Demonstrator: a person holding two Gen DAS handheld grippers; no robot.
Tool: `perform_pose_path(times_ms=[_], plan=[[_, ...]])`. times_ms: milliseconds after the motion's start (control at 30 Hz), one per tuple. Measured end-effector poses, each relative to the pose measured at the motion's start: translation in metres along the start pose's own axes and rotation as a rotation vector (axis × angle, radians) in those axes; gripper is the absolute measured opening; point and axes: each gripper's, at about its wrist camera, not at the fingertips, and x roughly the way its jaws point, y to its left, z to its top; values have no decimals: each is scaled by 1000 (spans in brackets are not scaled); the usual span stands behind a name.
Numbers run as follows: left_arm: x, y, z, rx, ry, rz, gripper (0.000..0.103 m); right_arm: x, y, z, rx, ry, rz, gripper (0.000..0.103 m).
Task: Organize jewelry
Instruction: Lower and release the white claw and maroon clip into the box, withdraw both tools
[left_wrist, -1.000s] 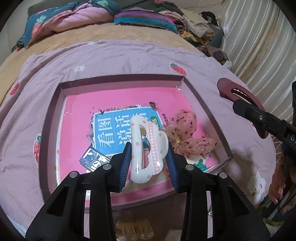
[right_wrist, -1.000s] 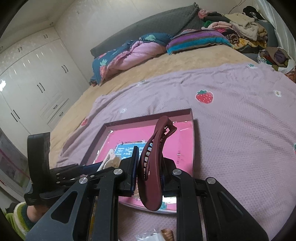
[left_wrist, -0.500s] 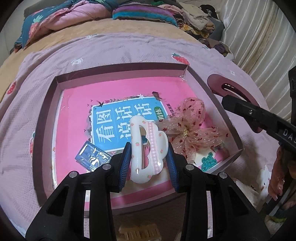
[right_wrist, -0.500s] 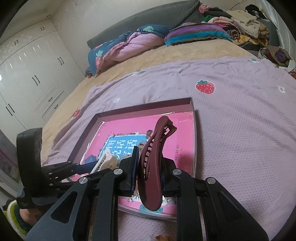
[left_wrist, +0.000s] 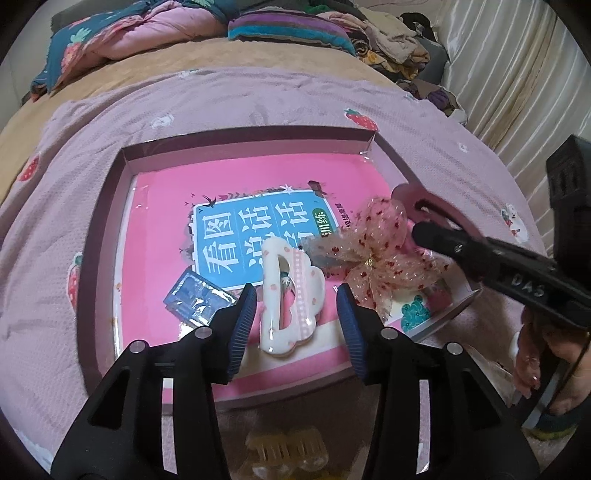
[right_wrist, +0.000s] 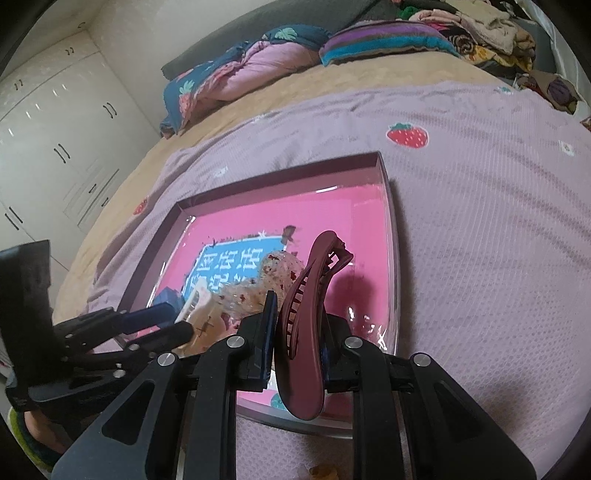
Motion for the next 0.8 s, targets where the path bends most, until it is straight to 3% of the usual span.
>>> perform_pose_path(times_ms=[333, 433, 567, 800], plan=[[-18, 5, -2, -20, -26, 29, 43, -8, 0, -9, 21, 9, 7, 21], [-24, 6, -5, -27, -34, 33, 45, -18, 1, -9, 21, -14, 11, 36], [-33, 4, -6, -28, -48, 36, 45, -31, 4, -10, 19, -36, 7, 37], [-52, 3, -5, -38, -84, 40, 52, -59, 13, -12, 5, -93, 9, 60]])
